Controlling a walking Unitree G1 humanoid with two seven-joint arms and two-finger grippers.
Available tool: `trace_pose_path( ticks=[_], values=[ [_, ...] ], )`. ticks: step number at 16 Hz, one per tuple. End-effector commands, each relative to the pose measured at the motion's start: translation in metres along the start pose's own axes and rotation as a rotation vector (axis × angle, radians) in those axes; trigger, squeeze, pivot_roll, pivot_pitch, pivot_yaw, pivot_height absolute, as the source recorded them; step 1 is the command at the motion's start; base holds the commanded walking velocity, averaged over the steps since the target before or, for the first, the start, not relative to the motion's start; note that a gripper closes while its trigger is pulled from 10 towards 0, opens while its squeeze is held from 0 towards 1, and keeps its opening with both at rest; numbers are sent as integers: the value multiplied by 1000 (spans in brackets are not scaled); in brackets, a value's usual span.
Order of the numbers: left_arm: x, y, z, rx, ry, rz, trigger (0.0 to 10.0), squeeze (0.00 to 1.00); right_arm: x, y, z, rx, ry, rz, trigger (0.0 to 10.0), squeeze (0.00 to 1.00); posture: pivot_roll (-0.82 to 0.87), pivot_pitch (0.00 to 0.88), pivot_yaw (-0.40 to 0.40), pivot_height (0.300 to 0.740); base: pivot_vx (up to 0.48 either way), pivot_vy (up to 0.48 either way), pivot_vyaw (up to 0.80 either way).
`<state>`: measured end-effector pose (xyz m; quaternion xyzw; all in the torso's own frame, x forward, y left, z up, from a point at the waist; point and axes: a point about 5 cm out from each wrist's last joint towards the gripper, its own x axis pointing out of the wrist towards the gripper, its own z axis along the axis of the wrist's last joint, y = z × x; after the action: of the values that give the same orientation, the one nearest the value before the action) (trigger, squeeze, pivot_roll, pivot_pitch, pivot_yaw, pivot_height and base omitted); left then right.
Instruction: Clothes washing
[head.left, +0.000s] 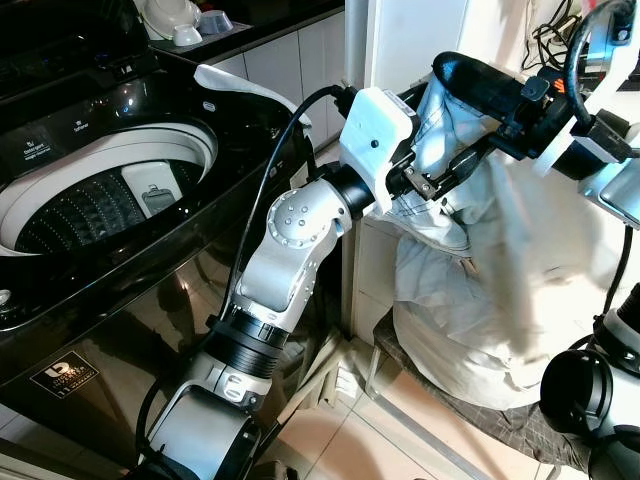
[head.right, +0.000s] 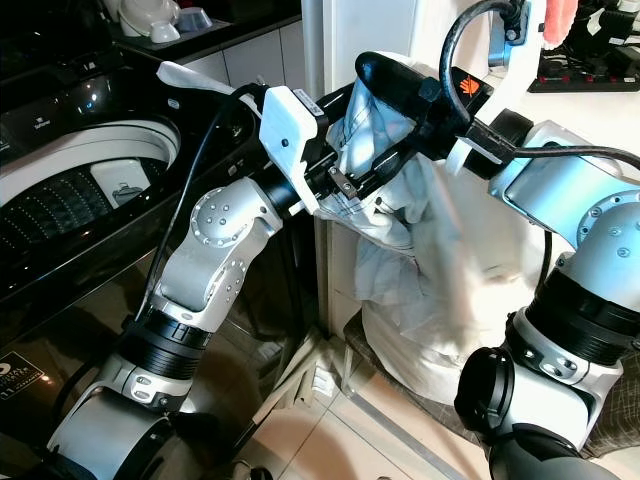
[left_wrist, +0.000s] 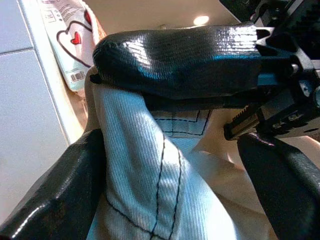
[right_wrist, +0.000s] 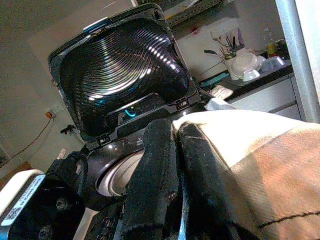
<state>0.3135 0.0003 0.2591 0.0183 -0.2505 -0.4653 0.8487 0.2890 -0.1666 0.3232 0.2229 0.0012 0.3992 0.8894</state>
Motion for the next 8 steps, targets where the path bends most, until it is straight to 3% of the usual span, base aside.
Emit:
trace_pose_path(
  ticks=[1, 2, 8],
  values=[
    [1, -2, -1, 3, 5, -9, 6627, 0, 3, 16, 7, -36, -20, 76, 0, 0, -91, 0, 63, 740, 0, 0, 0],
    [1, 1, 0, -10, -2, 5, 0, 0, 3, 17, 7, -35, -20, 73, 0, 0, -91, 0, 63, 740, 0, 0, 0],
    [-3, 6, 1, -54, -10, 3, 0, 0, 2, 17, 6, -33, -20, 59, 0, 0, -88, 0, 63, 740, 0, 0, 0]
  ],
)
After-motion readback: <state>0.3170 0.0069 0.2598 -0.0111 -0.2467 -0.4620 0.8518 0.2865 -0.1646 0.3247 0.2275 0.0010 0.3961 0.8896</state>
